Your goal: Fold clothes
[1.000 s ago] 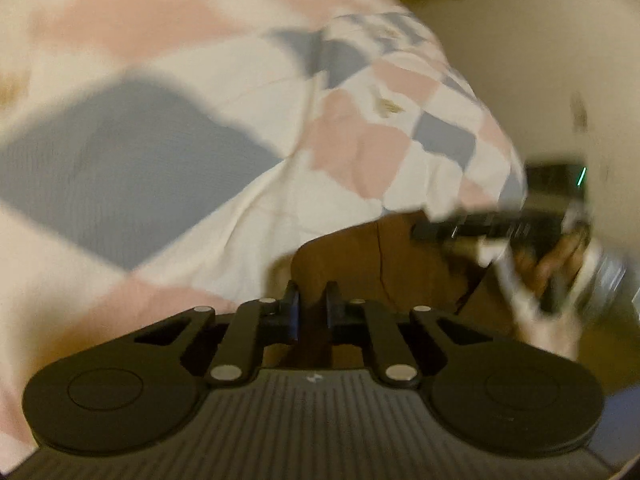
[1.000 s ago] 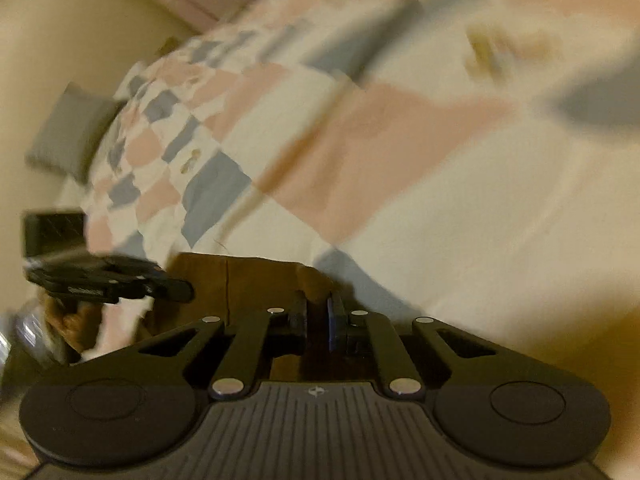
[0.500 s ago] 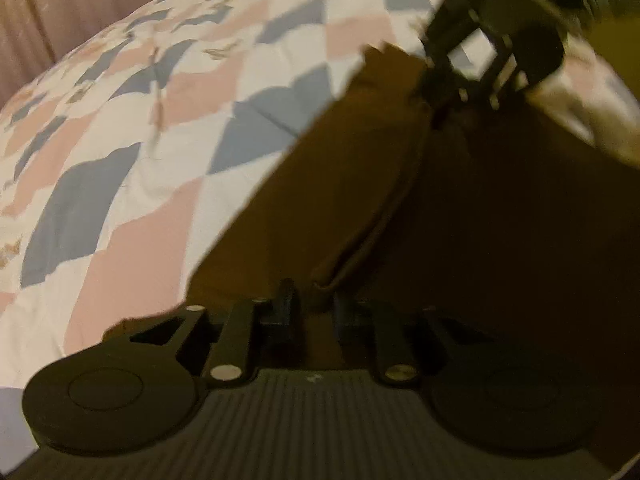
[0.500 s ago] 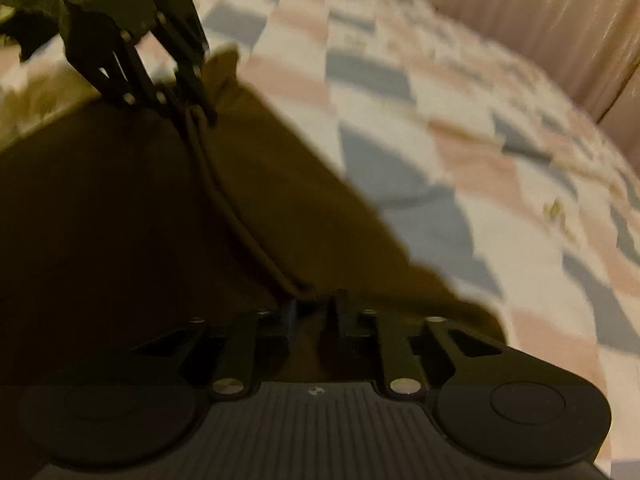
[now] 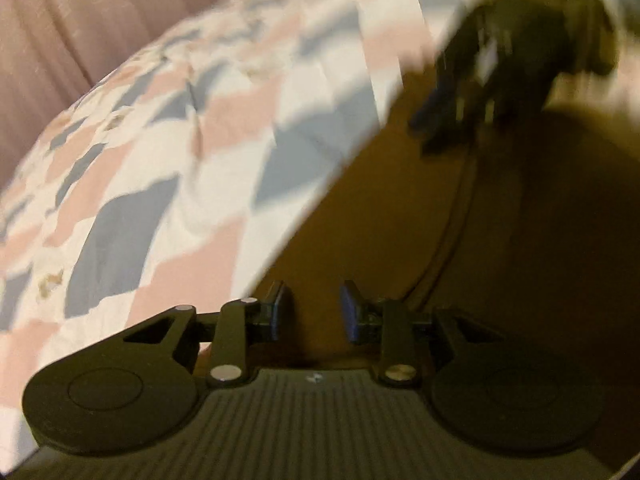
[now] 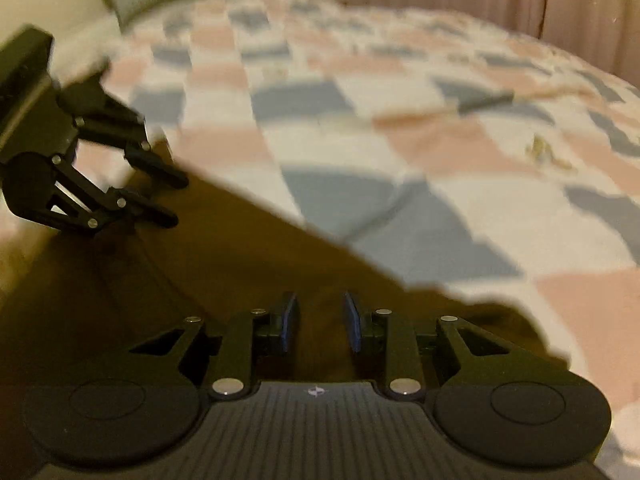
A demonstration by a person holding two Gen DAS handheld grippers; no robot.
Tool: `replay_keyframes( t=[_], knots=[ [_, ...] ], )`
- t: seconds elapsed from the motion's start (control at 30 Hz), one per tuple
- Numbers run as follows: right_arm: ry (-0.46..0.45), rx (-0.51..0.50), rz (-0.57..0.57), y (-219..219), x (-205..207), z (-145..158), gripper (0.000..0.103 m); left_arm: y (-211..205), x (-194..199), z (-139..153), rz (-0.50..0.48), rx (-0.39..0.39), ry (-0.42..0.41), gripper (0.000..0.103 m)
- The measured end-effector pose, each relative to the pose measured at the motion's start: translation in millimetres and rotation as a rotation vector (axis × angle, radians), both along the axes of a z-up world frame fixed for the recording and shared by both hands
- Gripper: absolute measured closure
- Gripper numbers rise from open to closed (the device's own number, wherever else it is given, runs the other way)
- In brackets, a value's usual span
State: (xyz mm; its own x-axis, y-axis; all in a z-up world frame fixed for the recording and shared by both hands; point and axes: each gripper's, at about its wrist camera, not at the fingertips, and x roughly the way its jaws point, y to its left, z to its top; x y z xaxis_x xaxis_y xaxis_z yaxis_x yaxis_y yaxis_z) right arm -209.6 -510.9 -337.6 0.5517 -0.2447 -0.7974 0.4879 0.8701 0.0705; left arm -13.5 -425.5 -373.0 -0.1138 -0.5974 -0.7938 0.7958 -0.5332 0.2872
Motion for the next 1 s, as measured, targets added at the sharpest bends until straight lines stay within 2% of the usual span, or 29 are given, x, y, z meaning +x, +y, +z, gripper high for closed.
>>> replay_keyframes(
  t=[0.07,0.17,0.27,0.37,0.43,0.5,0.6,0.7,0.73,0.8,0.87,0.93,1.0],
  knots=[
    [-0.003,-0.029,-0.006,6,-2,3,0.071,4,6,1,0.043,-0.017,0.009,0.077],
    [-0.003,-0.025,-0.017,5,-3,0,0.066,7,33,30,0.139,-0.068,0.088,0.077],
    [-0.002,-0.014,-0.027,2,-3,-4,0.066,-9,66,40,0.267,-0.03,0.184,0.079],
    [-0.002,-0.004,-0.037,0,-3,-9,0.066,-29,74,30,0.31,0.022,0.193,0.078],
    [0.002,-0.006,-0.034,0,-4,-11,0.065,-23,64,12,0.252,0.042,0.079,0.077],
    [0.01,0.002,-0.016,-1,-5,-7,0.064,-15,64,-3,0.225,0.06,0.027,0.077],
    [0.042,0.005,0.038,-7,-9,2,0.061,-11,77,10,0.239,0.07,0.037,0.074],
    [0.073,0.002,0.098,-21,-15,17,0.055,-9,85,30,0.188,0.059,-0.077,0.072],
    [0.073,0.008,0.107,-29,-17,22,0.054,-10,88,37,0.166,0.058,-0.089,0.072],
    [0.059,0.05,0.102,-54,-20,31,0.049,-20,95,54,0.13,0.083,-0.041,0.071],
    [0.034,0.158,0.091,-92,-20,32,0.04,-37,99,62,0.08,0.155,0.067,0.071],
    [0.0,0.281,0.079,-128,-18,26,0.04,-56,103,67,0.035,0.227,0.166,0.07],
    [-0.021,0.393,0.072,-158,-15,15,0.04,-75,106,59,0.01,0.306,0.232,0.071]
  ],
)
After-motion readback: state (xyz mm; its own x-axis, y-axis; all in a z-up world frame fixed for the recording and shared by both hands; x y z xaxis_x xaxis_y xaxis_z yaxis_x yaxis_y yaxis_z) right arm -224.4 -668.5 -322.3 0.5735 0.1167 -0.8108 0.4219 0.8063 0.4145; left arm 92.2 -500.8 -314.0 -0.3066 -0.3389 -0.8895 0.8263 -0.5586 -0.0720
